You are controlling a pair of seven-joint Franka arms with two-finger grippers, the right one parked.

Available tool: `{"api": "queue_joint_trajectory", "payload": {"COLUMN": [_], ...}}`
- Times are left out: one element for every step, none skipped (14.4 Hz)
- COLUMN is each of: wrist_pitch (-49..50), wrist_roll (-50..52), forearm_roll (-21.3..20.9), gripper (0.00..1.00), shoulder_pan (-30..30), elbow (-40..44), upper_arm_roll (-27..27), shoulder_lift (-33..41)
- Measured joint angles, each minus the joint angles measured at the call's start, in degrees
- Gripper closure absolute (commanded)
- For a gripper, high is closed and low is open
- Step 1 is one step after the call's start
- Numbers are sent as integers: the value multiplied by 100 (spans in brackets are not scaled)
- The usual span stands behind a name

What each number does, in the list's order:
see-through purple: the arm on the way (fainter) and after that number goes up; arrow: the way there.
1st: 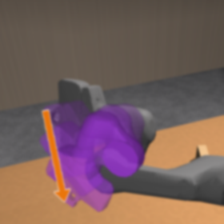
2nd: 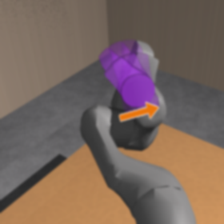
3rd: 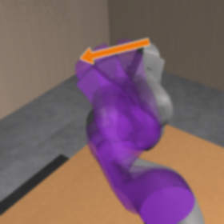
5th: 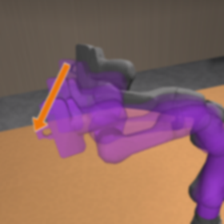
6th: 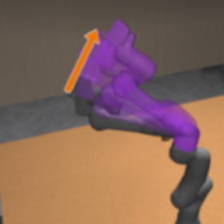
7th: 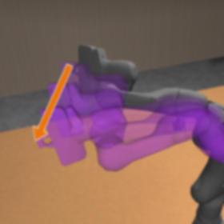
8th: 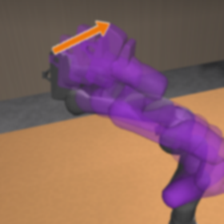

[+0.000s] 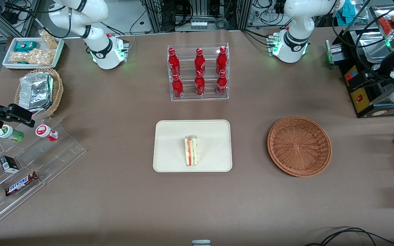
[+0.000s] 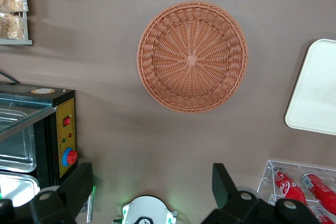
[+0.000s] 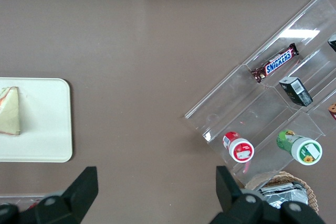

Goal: Place sandwich from basket to tray

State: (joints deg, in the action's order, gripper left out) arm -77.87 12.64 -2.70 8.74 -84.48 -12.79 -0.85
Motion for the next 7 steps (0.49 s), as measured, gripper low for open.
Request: {"api": "queue_joint_trajectory", "payload": {"wrist_pitch": [0,0,0,0,0,0,0], "wrist_roll": [0,0,0,-4,-48,-165,-304], "forearm_roll": [0,0,0,0,0,0,0], "gripper": [0,0,0,0,0,0,0], "shoulder_pan": [-3,-3,-3,-5,-7,-8,-9], "elbow": [1,2,3,4,4,4,6], "upper_arm_roll": [0,1,1,1,1,1,2], "shoulder_lift": [0,0,0,0,0,0,0]}}
